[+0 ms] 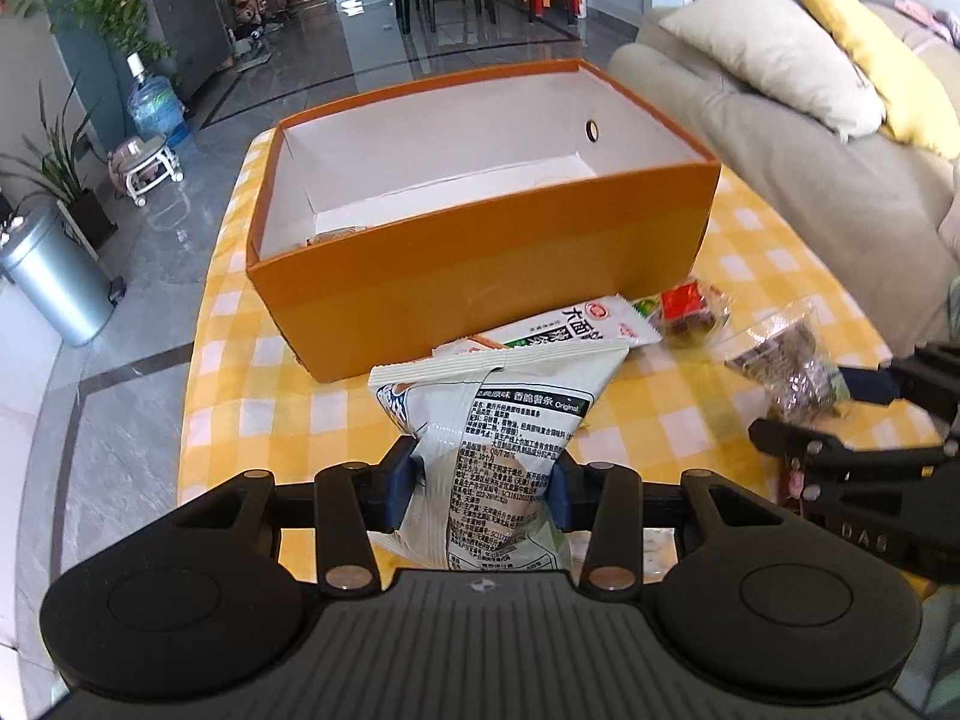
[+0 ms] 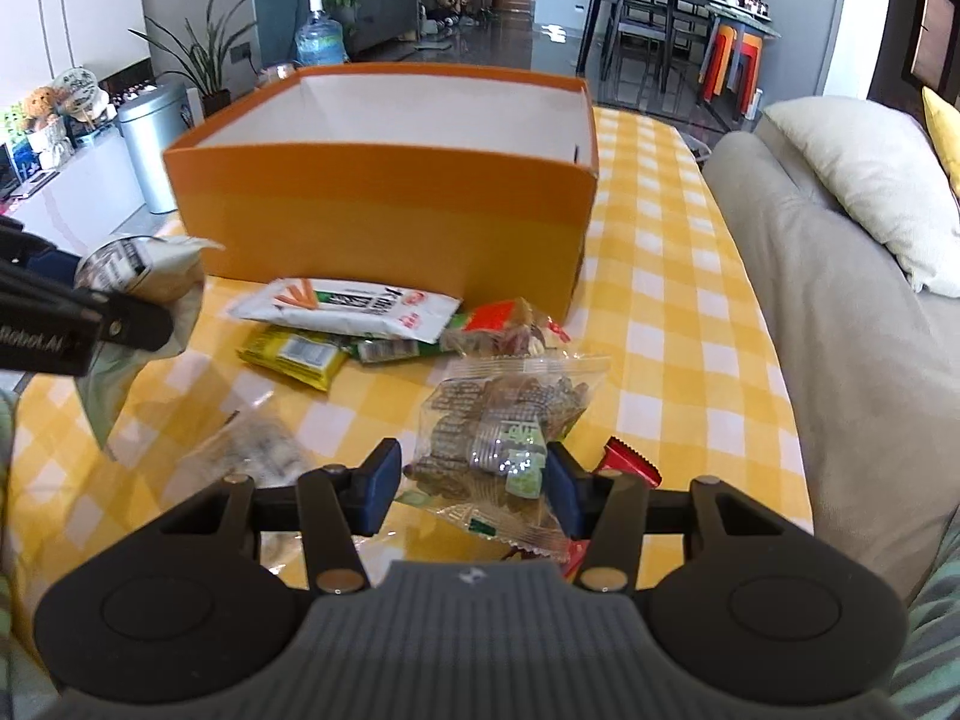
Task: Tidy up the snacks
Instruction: 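Grasp the white chip bag with the left tool while the right tool grasps the clear nut bag, then carry both bags over the box, lower them in and open both tools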
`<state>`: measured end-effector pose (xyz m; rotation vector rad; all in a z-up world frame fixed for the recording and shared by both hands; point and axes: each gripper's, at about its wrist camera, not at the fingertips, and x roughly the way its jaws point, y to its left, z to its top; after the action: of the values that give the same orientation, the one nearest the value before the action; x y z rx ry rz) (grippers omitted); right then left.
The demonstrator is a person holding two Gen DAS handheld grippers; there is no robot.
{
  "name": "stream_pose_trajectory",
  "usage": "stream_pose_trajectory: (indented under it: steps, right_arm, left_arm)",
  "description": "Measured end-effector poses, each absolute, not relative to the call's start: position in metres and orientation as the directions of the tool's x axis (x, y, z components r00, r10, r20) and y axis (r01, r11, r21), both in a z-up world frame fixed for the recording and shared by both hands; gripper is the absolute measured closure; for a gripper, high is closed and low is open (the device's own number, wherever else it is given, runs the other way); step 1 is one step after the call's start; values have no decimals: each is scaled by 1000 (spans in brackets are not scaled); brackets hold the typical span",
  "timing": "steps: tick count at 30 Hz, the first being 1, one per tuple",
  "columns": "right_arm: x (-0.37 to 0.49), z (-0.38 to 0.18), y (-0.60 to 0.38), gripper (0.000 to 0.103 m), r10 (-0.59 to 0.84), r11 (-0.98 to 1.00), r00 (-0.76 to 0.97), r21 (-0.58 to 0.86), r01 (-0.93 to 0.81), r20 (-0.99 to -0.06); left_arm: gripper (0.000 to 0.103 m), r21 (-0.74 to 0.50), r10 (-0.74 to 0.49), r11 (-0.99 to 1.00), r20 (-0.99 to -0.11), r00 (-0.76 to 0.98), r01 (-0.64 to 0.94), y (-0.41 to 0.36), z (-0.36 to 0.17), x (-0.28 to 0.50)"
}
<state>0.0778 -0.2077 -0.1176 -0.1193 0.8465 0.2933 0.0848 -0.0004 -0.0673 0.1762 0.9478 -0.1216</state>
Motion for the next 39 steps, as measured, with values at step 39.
stream_pose_trajectory:
  steps: [39]
  right_arm:
    - [140,-7,-196,54,310,920,743,-11,-392,-593]
  left_arm:
    - [54,124,-84,965,-686,723,230,-5,24,161]
